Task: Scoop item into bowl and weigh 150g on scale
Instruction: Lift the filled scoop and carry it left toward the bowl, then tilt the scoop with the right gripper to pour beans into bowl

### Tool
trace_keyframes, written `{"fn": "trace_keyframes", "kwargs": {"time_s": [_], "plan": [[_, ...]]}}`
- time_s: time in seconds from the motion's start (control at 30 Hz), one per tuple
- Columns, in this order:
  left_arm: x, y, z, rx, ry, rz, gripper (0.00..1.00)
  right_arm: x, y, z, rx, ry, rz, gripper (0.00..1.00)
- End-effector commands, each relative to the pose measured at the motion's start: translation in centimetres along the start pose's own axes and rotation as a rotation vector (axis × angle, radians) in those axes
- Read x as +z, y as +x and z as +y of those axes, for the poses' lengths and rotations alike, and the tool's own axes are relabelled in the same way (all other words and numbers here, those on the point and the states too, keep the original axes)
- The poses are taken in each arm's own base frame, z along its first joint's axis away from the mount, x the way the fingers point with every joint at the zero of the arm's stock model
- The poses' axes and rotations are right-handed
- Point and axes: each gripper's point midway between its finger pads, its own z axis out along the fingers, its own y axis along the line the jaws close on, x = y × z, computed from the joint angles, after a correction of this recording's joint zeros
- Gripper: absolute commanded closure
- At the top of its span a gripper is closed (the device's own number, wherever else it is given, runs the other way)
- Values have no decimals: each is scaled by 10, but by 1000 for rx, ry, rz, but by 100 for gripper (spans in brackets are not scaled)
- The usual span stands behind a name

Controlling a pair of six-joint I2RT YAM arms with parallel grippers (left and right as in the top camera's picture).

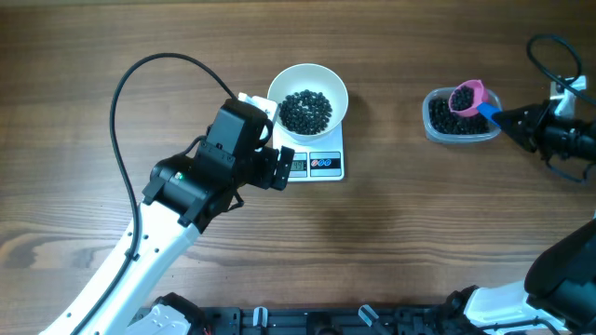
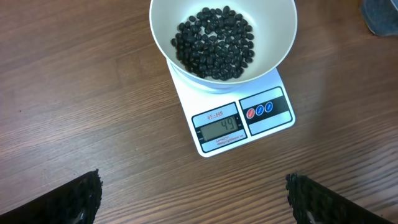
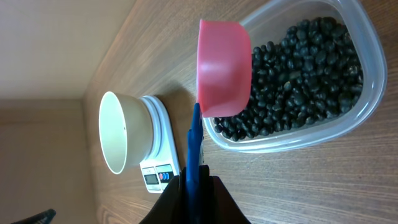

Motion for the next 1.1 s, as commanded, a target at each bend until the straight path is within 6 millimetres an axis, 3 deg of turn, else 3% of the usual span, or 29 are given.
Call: {"fn": "trace_keyframes", "kwargs": {"time_s": [0.0, 0.2, 0.33, 0.53, 0.8, 1.07], "plan": [[2, 2, -1, 12, 8, 6, 0, 0, 0, 16, 29, -116, 7, 96], [2, 2, -1, 13, 8, 7, 0, -13, 1, 65, 46, -408, 8, 96], [2, 2, -1, 13, 9, 6, 0, -19, 2, 84, 56, -520, 19, 96], [2, 2, -1, 13, 9, 6, 0, -10, 14, 108, 40, -592, 82, 96], [2, 2, -1, 12, 8, 7, 0, 29, 52, 151, -83, -624, 243, 96], [2, 2, -1, 13, 8, 6, 0, 92, 100, 162, -324, -415, 373, 96]]}}
